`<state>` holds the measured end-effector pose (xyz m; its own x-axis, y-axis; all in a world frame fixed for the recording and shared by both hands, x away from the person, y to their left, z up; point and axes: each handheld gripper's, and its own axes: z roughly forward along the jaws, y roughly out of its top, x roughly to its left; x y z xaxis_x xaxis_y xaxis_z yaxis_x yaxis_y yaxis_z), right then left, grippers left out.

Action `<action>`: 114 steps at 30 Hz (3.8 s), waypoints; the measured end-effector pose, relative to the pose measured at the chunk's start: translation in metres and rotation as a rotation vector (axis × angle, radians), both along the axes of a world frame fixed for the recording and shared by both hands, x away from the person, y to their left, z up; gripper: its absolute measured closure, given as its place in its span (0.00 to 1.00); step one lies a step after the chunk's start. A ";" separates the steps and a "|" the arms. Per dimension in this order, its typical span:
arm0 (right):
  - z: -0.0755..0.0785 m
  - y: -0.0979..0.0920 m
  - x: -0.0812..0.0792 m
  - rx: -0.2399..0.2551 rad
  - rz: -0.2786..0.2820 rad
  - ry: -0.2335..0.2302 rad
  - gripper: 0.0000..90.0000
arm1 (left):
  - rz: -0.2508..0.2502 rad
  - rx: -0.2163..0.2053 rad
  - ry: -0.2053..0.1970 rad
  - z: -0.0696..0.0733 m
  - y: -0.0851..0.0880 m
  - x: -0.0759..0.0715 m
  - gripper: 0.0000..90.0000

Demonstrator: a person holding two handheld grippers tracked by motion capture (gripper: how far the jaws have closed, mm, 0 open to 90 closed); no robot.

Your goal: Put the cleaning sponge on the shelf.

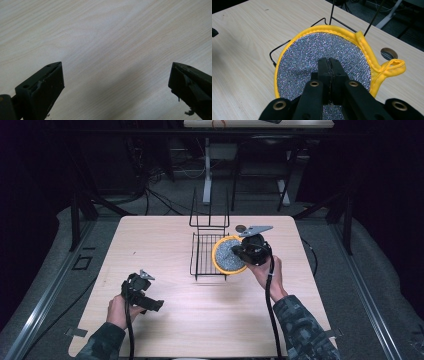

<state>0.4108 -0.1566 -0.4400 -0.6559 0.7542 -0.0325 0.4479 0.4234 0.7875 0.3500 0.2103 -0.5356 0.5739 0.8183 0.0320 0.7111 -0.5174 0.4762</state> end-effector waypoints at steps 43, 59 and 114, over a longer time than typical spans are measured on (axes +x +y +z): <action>-0.017 0.039 0.013 0.012 0.019 -0.044 0.99 | -0.001 -0.017 -0.003 0.001 0.002 0.000 0.00; -0.033 0.052 0.020 0.003 0.023 -0.027 0.99 | -0.012 -0.024 0.008 0.001 0.002 0.000 0.00; -0.070 0.070 0.048 -0.055 -0.044 0.048 0.96 | -0.036 -0.017 0.021 -0.001 0.000 0.000 0.00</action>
<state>0.4586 -0.0861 -0.5099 -0.6238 0.7804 -0.0434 0.5040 0.4441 0.7408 0.3501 0.2107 -0.5365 0.6031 0.7977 0.0055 0.7025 -0.5344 0.4701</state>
